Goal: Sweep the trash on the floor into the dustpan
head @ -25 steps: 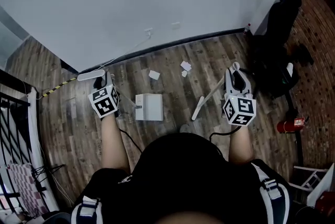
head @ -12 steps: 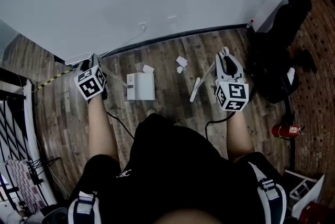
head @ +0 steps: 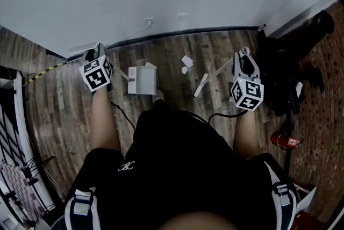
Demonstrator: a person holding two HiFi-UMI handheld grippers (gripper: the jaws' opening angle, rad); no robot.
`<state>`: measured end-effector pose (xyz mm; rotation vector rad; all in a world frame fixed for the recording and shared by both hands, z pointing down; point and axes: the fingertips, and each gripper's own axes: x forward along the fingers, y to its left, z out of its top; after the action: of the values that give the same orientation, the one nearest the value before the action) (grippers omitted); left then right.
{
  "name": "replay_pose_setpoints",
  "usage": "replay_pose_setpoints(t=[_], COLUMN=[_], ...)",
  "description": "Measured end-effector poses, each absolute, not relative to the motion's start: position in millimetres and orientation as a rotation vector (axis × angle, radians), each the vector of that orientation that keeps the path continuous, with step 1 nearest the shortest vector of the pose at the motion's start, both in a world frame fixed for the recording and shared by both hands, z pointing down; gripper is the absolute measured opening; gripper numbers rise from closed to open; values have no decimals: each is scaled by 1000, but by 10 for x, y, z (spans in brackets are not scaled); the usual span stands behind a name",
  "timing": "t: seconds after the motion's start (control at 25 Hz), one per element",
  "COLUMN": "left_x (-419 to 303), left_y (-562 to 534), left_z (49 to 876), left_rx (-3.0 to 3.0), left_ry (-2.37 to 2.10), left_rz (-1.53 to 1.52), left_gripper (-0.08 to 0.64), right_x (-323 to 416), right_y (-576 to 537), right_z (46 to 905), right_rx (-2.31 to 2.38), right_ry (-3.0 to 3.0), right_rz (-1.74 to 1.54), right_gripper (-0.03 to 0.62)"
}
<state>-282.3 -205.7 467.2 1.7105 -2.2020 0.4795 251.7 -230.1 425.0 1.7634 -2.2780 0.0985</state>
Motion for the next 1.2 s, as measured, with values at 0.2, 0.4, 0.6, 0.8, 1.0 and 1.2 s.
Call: replay_pose_setpoints(t=[0.2,0.4,0.6,0.8,1.0,1.2], left_x=[-3232,-3496,-3671,-3750,-3849,-3930], left_y=[-2343,-2506,-2734,-2800,-2726,-2619], left_z=[5064,5425,5706,5956,6368,6659], left_rx=[1671,1656,1610,1563,1423,1247], left_ry=[-2176,-2146,-2127,-2118,-2120,-2159], left_rz=[489,521,559,586,574,513], left_gripper=[107,107,106,107,106,107], right_x=[2395,2275,2140,1906,1768,1759], right_y=[-2595,-2851,-3191,-3471,-3779,-4054], right_z=[4512,4560,4646,4695,4866,5311], right_rx=[1799,1862,1863,1774,1679,1602], right_ry=[-2164,-2095,-2059,-2046,-2037,-2006], right_rz=[175,187,185,124,74,132], right_gripper=[98,98,100,104,109,109])
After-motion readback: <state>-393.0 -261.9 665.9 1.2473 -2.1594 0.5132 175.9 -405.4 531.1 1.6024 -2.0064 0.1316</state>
